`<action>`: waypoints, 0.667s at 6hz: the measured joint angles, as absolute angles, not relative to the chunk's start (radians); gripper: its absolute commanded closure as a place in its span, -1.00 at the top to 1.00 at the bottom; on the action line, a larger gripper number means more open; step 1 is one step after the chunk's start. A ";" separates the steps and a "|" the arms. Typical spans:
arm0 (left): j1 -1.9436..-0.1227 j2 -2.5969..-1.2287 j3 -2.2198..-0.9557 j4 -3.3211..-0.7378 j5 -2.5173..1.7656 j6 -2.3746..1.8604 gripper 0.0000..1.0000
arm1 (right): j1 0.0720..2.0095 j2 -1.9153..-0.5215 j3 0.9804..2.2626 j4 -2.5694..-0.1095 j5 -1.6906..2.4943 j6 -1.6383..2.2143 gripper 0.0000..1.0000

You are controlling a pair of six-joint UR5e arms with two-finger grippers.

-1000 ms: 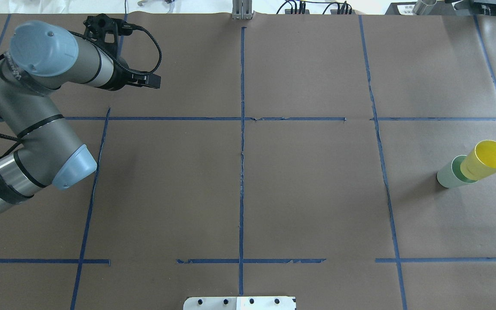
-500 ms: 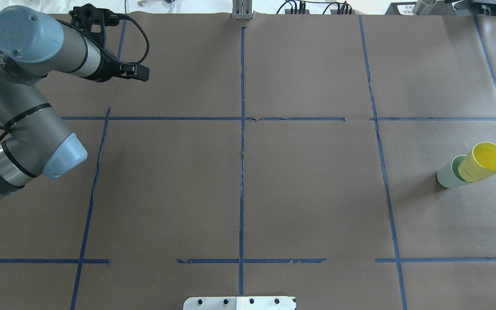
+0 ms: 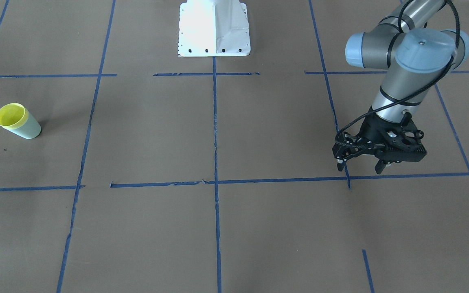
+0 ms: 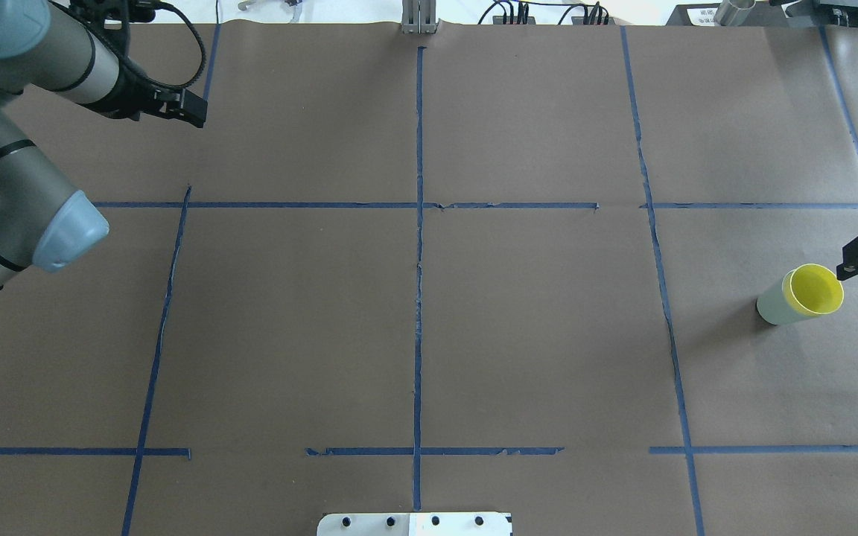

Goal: Transfer and stack yellow cup on green cup

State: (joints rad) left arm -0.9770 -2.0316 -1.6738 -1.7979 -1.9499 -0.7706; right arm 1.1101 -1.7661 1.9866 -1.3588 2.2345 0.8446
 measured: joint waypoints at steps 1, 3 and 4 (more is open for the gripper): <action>-1.024 -2.030 -1.673 -1.704 -1.978 -0.659 0.98 | 1.127 -1.750 1.985 -1.362 2.236 0.812 1.00; -1.137 -2.015 -1.672 -1.548 -2.058 -0.413 0.98 | 1.229 -1.693 1.932 -1.380 2.244 0.693 1.00; -1.215 -1.976 -1.672 -1.499 -2.117 -0.259 0.99 | 1.299 -1.667 1.875 -1.384 2.273 0.601 1.00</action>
